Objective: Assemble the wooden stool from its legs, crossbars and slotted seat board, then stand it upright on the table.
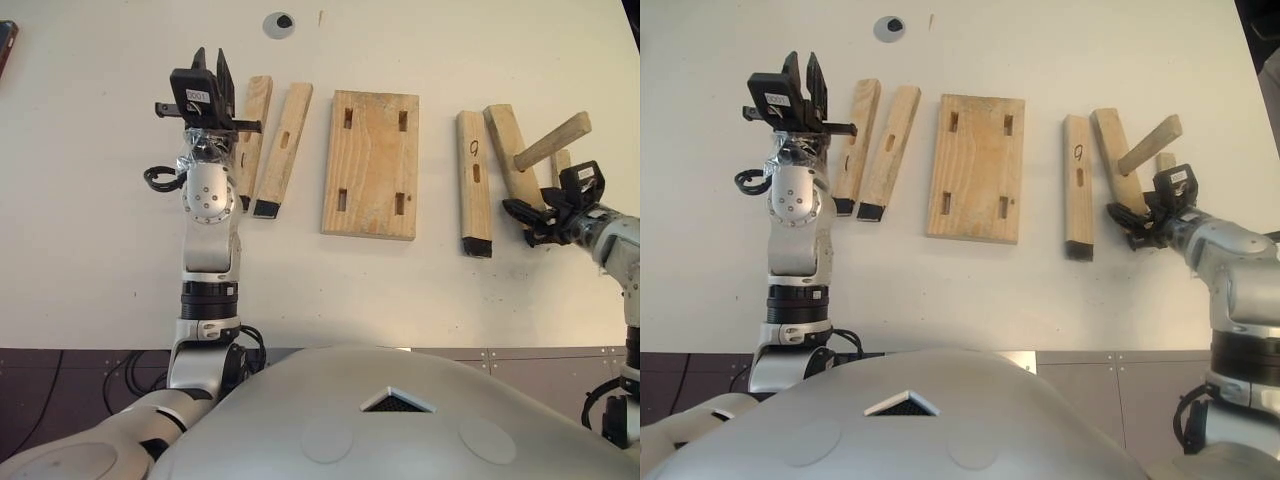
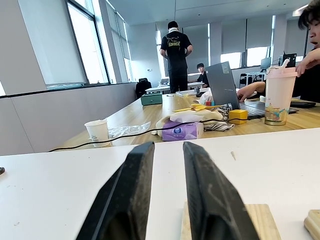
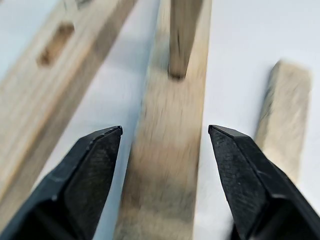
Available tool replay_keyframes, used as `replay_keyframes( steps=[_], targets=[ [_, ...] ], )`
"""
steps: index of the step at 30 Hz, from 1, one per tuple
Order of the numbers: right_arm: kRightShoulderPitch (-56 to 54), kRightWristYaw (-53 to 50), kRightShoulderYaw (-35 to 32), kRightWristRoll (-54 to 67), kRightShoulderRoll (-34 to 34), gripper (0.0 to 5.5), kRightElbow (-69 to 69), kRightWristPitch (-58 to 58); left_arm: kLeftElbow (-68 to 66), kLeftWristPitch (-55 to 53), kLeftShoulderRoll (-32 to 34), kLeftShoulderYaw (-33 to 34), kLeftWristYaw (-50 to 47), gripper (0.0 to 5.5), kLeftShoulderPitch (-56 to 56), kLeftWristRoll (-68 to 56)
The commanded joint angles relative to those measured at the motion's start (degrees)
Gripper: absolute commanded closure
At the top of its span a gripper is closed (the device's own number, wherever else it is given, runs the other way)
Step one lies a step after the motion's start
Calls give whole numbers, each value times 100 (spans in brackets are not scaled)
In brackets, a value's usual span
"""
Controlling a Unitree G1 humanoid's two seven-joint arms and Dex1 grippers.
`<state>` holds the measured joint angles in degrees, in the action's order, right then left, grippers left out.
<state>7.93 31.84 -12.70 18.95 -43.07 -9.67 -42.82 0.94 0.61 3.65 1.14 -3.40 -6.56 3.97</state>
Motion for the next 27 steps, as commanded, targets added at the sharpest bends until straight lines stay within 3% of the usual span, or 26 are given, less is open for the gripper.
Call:
replay_keyframes(
  steps=[1,6,10,14,17,20,23,27],
  targets=[
    [57,154,-40,12,-79,232,31,-114,22,30,-69,-83,-38,449,48,76],
    [557,393,192,113,-57,232,101,-688,55,-33,28,-79,83,449,-14,32],
    [660,319,175,77,217,290,364,-512,104,-113,202,12,219,449,-55,-11],
    [277,-62,-114,59,800,347,701,413,11,-105,313,-16,434,449,-223,-54],
    [-240,-306,-213,113,1127,348,679,826,333,-427,300,205,1343,432,-228,-1281],
    [-2247,-293,3,289,1172,348,876,613,853,-1299,411,482,2366,380,-467,-3020],
    [-4149,594,286,849,1122,348,1415,70,1187,-2606,769,735,3500,329,-1152,-5118],
    [-5280,1995,325,2082,1029,348,1430,-896,1259,-3663,1042,1219,3935,262,-1946,-7239]
  ],
)
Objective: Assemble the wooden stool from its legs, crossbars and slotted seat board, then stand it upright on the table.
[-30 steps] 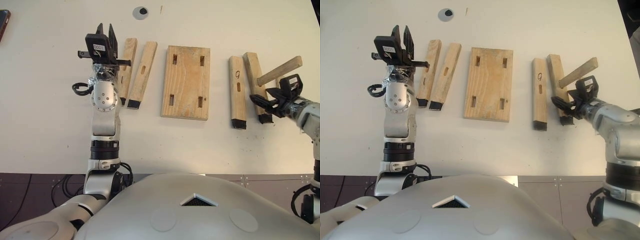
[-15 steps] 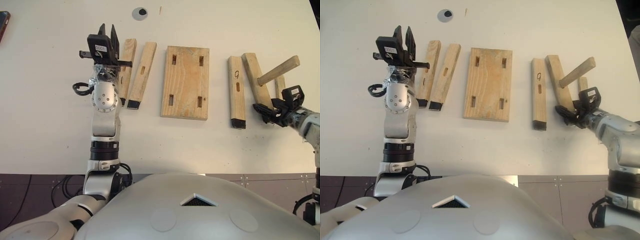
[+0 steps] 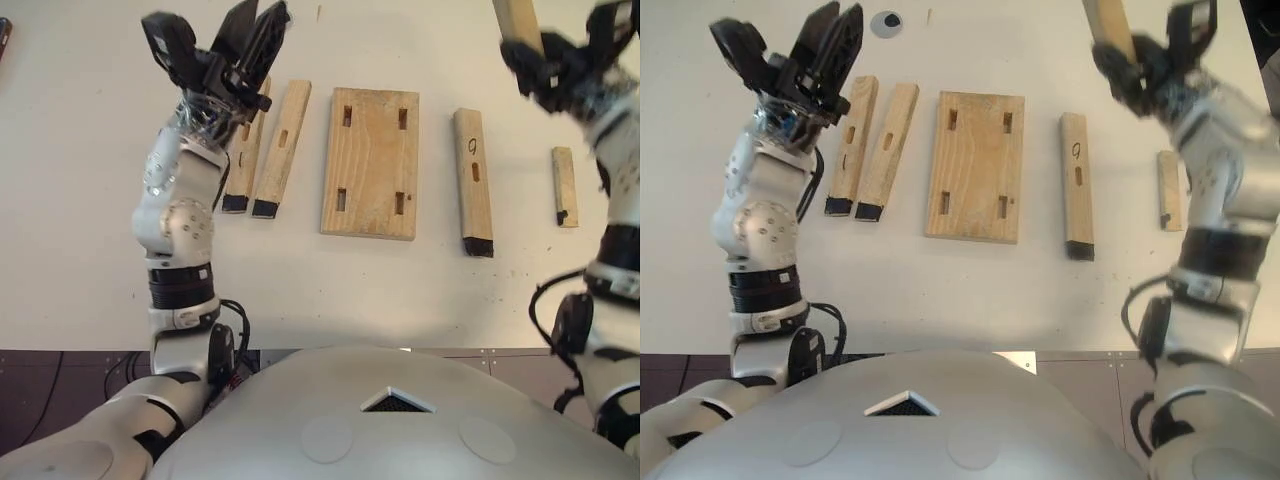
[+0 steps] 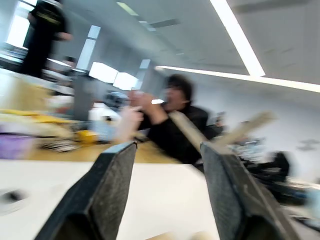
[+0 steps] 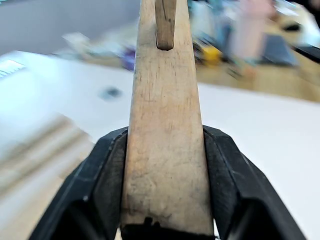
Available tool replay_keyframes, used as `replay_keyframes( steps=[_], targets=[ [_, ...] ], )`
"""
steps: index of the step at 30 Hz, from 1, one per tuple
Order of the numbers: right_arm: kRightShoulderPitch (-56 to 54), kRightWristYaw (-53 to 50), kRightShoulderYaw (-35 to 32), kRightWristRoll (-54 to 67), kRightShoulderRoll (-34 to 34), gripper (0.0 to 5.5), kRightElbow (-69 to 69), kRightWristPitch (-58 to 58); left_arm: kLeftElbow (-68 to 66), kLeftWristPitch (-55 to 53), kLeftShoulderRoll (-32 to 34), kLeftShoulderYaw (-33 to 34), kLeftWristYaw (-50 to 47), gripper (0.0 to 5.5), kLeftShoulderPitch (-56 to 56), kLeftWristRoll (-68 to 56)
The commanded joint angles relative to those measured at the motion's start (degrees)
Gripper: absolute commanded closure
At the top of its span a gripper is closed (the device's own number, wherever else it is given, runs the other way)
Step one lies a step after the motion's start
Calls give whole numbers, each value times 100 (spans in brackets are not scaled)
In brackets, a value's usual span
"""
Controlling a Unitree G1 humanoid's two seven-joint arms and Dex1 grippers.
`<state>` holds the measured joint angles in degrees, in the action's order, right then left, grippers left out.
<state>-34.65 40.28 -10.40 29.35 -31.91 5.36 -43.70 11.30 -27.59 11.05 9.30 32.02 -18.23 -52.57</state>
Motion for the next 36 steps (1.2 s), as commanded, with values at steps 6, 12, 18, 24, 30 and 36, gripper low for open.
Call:
replay_keyframes(
  steps=[6,12,18,24,30,36],
  targets=[
    [-1156,2106,248,1965,-154,348,-416,-1532,-125,-1012,315,392,522,182,-1446,-1901],
    [-993,2586,347,2179,-280,348,-628,-1640,-199,-902,244,401,626,181,-1510,-1770],
    [-728,2825,644,1971,-348,348,-557,-1513,-433,-748,11,685,406,181,-1727,-2066],
    [-635,2893,587,2151,-373,348,-609,-1638,-344,-1046,-71,609,444,279,-1568,-2410],
    [-615,2783,570,2204,-338,348,-578,-1716,-390,-1053,-137,701,355,344,-1549,-2562],
    [-403,2146,1109,1519,-252,285,-580,-1453,-864,-487,14,1134,-66,347,-1828,-2123]
  ],
)
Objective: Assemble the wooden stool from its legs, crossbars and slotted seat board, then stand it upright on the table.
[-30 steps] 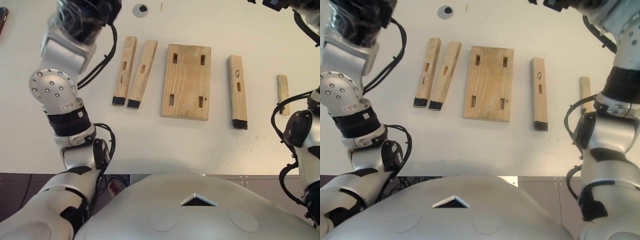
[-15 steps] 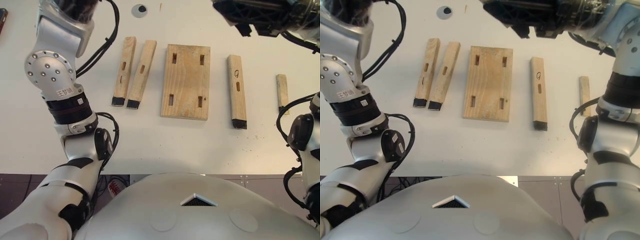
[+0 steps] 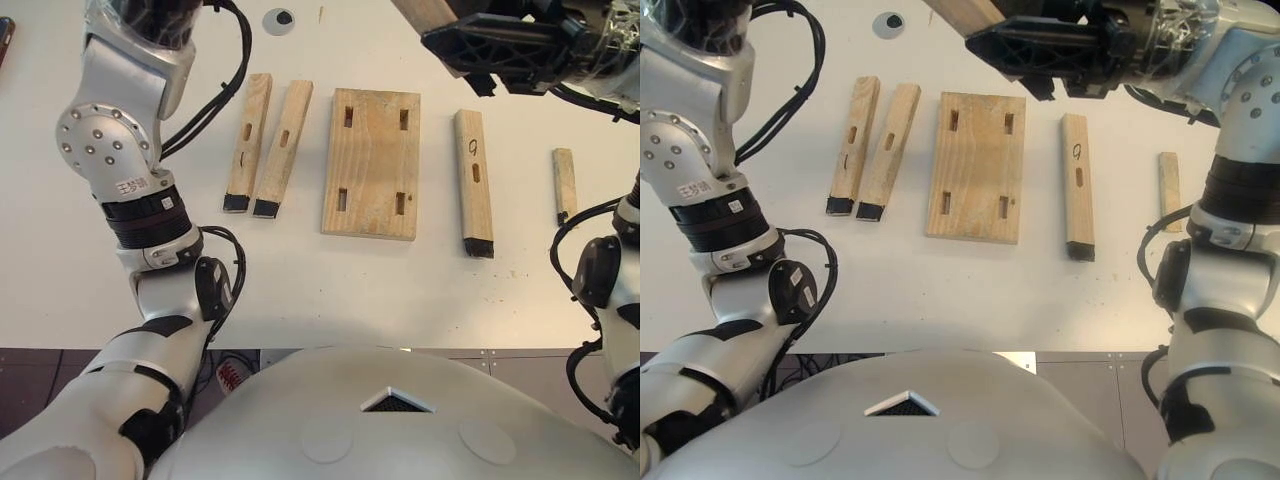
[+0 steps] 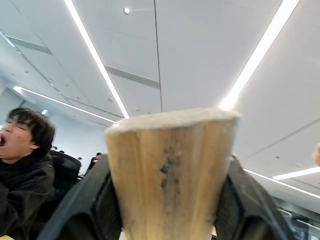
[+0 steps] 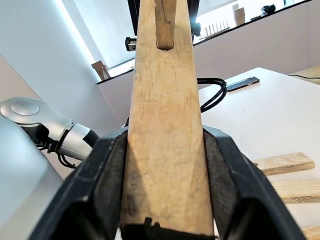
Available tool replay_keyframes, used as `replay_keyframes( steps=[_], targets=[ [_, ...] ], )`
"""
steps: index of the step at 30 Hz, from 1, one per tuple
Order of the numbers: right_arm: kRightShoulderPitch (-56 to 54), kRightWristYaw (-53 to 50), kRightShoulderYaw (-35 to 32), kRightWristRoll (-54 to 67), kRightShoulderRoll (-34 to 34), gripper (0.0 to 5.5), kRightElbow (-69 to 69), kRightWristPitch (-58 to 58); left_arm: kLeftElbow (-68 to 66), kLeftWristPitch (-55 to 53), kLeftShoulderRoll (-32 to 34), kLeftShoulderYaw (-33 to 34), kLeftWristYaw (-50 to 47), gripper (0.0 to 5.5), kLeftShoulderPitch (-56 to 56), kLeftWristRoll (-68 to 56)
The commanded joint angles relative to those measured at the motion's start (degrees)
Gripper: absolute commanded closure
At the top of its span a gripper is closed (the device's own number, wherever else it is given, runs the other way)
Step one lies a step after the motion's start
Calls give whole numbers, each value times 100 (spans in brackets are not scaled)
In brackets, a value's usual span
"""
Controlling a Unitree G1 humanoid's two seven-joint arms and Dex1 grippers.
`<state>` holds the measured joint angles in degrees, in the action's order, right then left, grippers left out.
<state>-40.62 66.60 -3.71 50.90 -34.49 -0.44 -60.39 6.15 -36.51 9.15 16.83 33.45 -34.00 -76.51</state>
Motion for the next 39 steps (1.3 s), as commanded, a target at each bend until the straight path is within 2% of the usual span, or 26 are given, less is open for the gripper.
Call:
replay_keyframes(
  steps=[1,4,6,9,13,15,19,23,32,39],
  targets=[
    [273,-577,576,-825,12,268,21,315,-421,435,329,418,-190,348,-245,414],
    [677,-715,949,-1402,-114,238,35,710,-622,390,998,481,112,348,-42,931],
    [994,-927,1067,-1789,-136,271,30,1042,-751,360,1442,490,370,348,139,1282],
    [1317,-1697,609,-2064,219,319,165,1495,-942,438,1719,366,630,348,254,1749],
    [1213,-3476,-565,-2358,846,383,1002,2404,-830,633,1284,-228,693,348,404,2328],
    [1069,-3723,-860,-2435,814,413,1521,2731,-468,813,1037,-651,600,348,631,2716],
    [750,-4166,-1332,-2573,614,483,2251,2985,458,1117,1010,-1459,603,349,1287,3609],
    [274,-4266,-1526,-2778,295,549,3087,3253,1035,1200,1074,-1838,628,349,1699,4079],
    [-206,-4003,-1359,-3024,232,550,3746,3562,1805,708,1306,-1530,685,349,1780,3385],
    [-295,-3924,-1331,-3087,310,550,3959,3699,1564,667,1409,-1626,993,349,1965,3386]
  ],
)
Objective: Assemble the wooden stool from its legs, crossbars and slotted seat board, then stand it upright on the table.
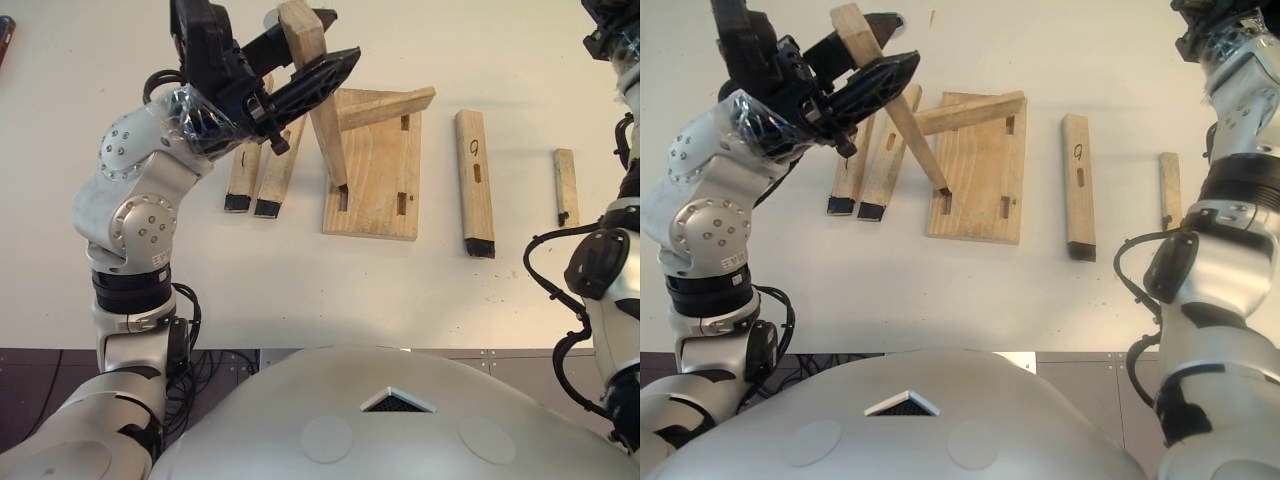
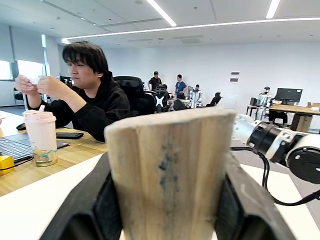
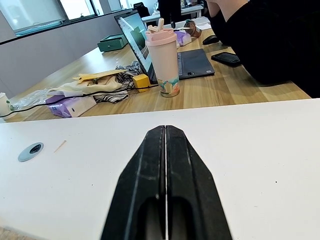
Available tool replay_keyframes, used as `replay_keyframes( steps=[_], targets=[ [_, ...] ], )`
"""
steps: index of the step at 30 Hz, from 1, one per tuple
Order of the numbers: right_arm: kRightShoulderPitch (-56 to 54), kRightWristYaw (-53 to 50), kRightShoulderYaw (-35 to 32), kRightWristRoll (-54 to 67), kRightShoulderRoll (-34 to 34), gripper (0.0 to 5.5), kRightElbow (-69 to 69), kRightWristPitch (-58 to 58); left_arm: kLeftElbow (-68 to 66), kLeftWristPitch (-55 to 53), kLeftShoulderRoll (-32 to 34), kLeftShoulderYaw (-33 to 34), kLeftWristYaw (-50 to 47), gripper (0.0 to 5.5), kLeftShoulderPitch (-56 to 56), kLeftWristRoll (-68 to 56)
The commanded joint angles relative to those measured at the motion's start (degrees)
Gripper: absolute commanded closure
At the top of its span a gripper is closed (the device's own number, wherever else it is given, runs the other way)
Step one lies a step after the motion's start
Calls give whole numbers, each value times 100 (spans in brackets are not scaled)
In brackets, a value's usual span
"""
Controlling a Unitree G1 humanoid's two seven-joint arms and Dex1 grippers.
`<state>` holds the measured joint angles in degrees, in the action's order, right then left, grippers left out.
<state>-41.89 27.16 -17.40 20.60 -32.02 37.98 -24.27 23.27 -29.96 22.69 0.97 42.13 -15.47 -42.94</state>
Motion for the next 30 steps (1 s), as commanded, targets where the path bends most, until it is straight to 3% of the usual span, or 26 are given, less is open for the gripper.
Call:
replay_keyframes(
  steps=[1,11,16,22,30],
  targets=[
    [-182,36,51,-71,64,550,152,96,-186,28,19,-16,138,349,139,9],
    [-241,147,118,-156,50,550,330,142,-299,-23,7,-119,410,349,273,-159],
    [-256,170,159,-179,74,550,392,157,-377,-17,492,-455,792,349,376,277],
    [-173,137,193,-164,119,550,355,175,-853,-244,1567,-793,1821,349,-195,482],
    [285,725,664,-259,215,550,-454,158,-1264,-264,1790,-1168,2252,349,-799,620]
  ],
)
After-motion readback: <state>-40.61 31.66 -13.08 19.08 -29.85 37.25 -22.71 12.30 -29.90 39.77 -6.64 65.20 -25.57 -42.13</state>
